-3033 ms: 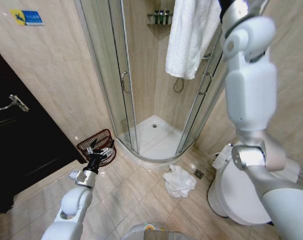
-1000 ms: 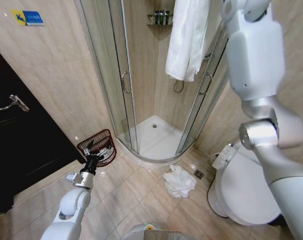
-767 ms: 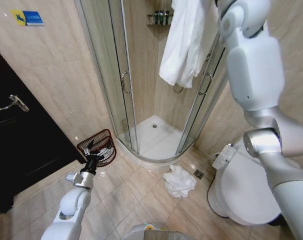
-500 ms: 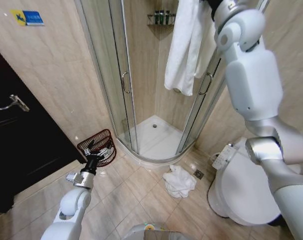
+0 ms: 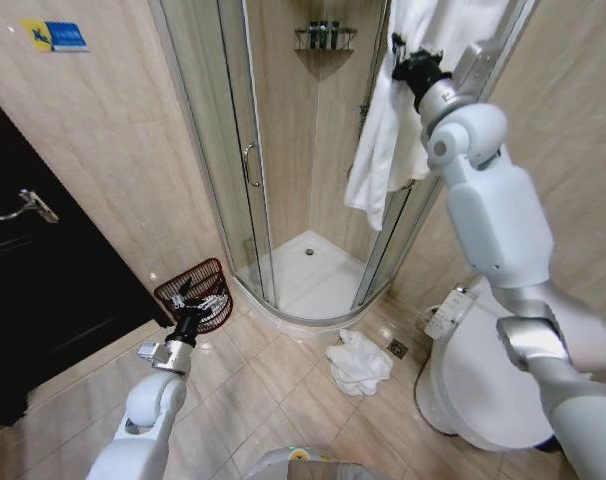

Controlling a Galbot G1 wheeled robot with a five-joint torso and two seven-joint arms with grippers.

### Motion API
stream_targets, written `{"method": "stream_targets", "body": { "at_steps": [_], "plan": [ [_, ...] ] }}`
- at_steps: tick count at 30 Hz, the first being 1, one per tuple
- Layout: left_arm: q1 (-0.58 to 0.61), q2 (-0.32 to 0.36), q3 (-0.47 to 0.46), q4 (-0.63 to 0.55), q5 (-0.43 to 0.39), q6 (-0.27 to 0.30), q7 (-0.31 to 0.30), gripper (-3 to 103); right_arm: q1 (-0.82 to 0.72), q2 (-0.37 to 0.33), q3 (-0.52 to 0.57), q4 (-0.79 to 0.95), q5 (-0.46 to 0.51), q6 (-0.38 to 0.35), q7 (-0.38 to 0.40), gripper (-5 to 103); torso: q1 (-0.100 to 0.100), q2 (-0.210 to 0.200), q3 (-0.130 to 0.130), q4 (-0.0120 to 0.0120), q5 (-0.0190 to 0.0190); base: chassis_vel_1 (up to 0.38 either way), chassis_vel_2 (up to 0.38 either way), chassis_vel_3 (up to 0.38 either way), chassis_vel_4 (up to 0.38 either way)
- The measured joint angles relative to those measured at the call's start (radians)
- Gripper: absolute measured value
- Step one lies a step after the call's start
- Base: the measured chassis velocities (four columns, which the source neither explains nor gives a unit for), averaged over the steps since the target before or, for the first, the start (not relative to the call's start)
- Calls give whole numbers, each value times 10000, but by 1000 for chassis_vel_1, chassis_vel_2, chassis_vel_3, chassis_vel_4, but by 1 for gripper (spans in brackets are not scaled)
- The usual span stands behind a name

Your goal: Discard the used towel into the hamper.

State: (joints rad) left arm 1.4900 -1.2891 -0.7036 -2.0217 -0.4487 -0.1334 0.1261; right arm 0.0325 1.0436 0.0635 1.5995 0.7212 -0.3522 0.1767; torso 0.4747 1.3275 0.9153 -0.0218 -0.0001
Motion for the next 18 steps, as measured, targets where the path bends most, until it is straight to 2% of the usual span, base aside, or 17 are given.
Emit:
{"method": "stream_targets", "body": {
  "at_steps": [18],
  "plan": [
    [80,-108,111,3,216,-49,50,100,-2422,-681,903,1324,-34,40,-68,4,1,-2,1,1,1,0,0,0,0]
  ]
}}
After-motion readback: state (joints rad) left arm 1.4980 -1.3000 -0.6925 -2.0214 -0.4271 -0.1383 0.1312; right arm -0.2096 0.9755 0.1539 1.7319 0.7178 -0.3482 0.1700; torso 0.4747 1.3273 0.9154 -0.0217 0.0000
